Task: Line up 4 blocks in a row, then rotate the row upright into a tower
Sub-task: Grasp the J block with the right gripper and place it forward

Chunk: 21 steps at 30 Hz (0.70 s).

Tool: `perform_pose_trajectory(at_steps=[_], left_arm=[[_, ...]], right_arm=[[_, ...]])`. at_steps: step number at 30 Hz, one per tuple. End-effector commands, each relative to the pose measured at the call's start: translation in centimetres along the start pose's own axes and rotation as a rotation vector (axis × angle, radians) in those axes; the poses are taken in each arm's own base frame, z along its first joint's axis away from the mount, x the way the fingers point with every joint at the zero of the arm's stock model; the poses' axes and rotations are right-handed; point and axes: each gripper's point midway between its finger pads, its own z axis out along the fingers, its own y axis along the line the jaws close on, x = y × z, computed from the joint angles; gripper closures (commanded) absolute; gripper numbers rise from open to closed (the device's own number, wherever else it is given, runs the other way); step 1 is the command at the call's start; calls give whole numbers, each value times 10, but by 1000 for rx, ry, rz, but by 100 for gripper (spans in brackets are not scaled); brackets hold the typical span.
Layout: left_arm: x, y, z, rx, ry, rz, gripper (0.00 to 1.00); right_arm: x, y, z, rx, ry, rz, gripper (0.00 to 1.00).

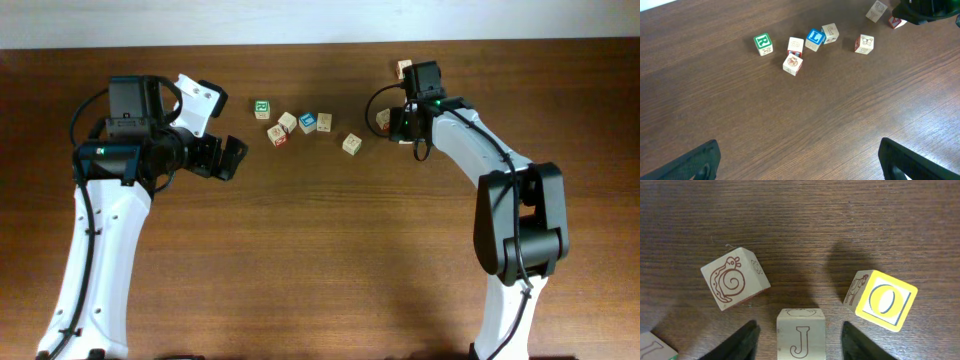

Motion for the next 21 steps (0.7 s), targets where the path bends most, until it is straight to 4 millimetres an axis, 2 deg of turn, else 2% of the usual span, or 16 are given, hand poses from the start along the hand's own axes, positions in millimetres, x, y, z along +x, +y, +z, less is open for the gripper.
perform_pose_trajectory(at_steps=[1,5,12,17,21], left_arm=[[-9,0,-4,7,-25,-6,1],[-9,0,-4,7,-25,-6,1],[-9,0,-4,7,-25,-6,1],[-9,0,-4,7,-26,-6,1],[-9,0,-4,7,-25,-6,1]], right_arm=[[0,-3,8,20,4,11,57],[11,-3,19,22,41,9,67],[13,-1,15,7,56,8,80],[30,12,-6,-80,144,9,82],[64,31,-31,-211,308,26,82]])
